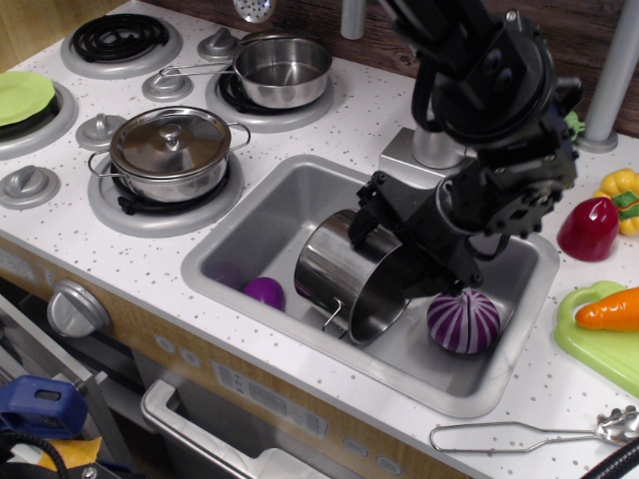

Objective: Flip pot upright in sink

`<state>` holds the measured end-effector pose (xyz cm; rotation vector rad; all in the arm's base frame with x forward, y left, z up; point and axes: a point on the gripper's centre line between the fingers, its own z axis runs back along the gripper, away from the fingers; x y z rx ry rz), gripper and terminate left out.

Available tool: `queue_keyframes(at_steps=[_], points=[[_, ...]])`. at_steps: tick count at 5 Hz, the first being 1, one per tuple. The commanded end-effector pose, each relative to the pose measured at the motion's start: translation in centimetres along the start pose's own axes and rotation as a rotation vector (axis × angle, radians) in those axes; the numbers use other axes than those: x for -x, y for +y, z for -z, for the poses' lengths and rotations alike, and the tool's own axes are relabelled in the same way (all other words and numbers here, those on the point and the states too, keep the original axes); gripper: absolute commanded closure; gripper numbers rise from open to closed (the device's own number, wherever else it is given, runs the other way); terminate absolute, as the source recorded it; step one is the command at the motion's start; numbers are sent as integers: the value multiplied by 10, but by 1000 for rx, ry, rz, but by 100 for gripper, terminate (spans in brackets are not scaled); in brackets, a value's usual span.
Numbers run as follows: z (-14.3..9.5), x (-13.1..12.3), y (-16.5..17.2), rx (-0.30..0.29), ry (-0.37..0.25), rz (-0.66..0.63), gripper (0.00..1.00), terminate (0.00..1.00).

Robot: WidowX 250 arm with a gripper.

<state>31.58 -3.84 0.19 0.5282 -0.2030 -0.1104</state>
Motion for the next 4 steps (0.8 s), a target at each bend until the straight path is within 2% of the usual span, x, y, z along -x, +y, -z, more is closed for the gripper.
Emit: queue_keyframes(at_steps=[1,2,3,4], points=[[5,-1,4,-80,-38,51,0,0],[15,2,8,-139,-51,83,100,0],[18,2,11,-138,-50,85,100,0],[19,1,17,-102,-41,90,100,0]])
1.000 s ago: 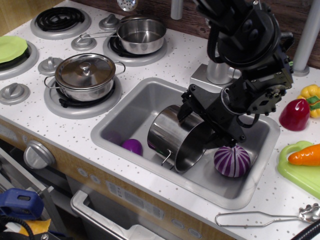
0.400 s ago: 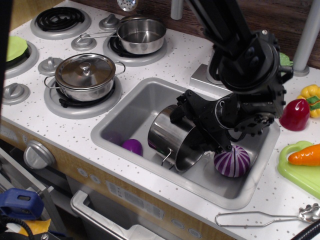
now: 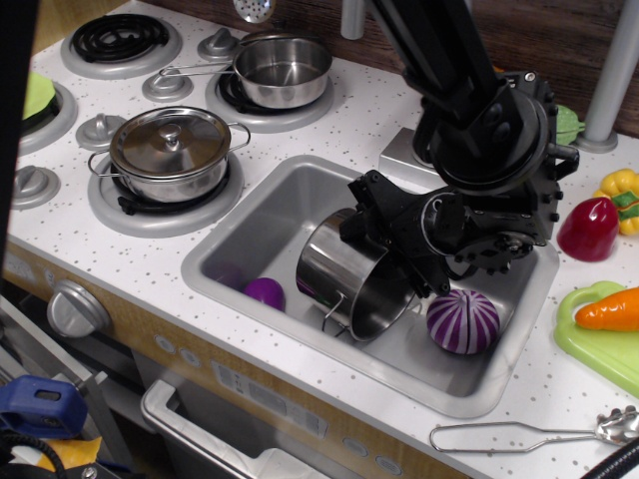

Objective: Flip pot upright in sink

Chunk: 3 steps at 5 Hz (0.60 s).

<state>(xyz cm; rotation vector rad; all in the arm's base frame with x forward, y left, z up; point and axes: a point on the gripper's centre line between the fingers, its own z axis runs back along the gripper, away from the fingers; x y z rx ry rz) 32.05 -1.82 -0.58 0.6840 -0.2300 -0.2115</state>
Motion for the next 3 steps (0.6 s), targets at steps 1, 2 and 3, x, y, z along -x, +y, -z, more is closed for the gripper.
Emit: queue_keyframes(at_steps=[1,2,3], points=[[-4,0,18,97,40,-5,100,0],[-6,-2,32,159,67,-16,100,0],[-5,-6,42,321,120,-51,100,0]])
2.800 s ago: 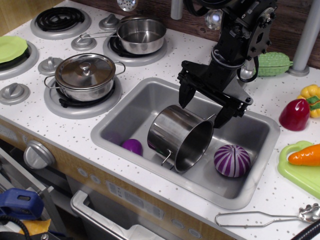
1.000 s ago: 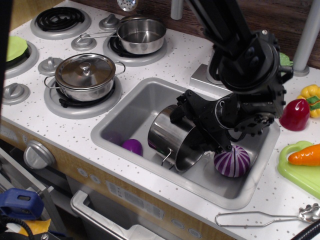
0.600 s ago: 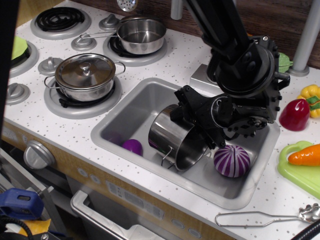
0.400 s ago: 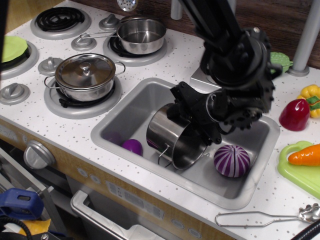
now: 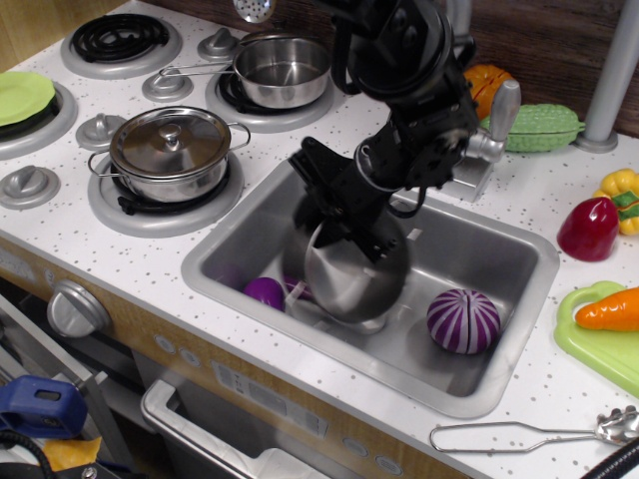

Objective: Flip pot upright in sink

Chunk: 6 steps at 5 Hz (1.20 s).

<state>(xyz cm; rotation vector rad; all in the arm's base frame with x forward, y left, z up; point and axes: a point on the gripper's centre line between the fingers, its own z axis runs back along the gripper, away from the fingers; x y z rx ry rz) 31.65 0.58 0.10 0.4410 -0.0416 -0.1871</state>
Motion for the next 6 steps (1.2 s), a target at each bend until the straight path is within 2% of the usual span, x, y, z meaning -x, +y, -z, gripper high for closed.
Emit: queue_keyframes(at_steps=[1,3,4,6], points=[[-18,-14,20,242,-14,-92,100,0],[-5,-13,22,195,-51,-65,100,0],[0,-14,22,237,-48,-71,0,0],[-3,-15,22,215,-13,-69,0,0]])
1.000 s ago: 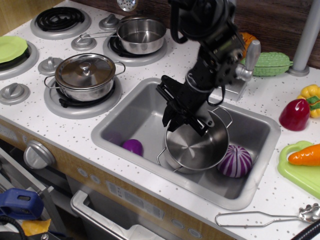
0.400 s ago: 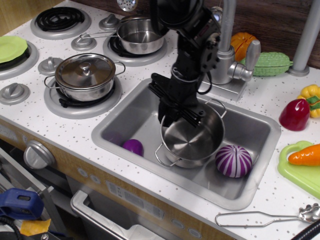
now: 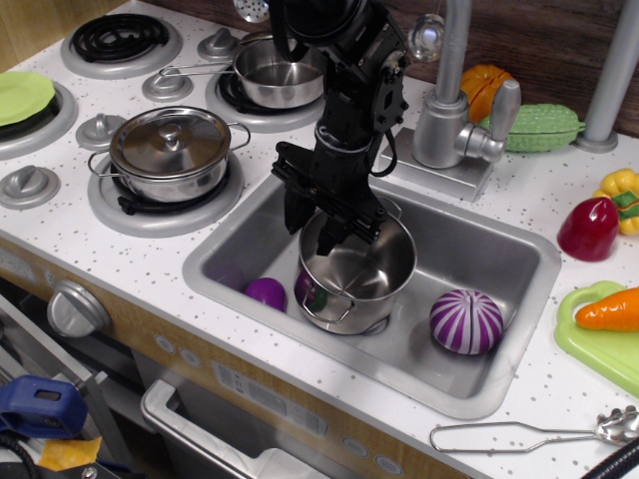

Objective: Flip pot upright in sink

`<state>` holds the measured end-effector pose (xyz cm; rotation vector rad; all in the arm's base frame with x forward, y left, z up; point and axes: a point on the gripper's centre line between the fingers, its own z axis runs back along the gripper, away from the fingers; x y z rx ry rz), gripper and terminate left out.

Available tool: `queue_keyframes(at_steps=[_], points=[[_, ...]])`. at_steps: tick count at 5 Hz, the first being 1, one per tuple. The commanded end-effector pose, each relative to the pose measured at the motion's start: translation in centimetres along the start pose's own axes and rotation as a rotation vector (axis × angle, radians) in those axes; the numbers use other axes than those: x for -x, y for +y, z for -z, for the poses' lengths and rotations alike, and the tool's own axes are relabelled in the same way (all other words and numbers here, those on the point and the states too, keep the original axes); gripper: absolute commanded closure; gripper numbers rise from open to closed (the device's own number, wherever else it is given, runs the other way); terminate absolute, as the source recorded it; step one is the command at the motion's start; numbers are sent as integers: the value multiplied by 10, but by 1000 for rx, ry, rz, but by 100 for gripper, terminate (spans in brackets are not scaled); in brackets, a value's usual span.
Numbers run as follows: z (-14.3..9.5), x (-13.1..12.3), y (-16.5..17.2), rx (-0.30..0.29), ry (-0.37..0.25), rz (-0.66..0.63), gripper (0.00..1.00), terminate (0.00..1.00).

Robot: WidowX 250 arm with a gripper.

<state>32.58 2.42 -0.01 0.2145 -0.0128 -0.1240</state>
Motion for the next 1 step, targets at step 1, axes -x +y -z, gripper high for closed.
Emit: queue_keyframes(at_steps=[1], points=[[-13,-9,0,-17,-47,-8,0,100]])
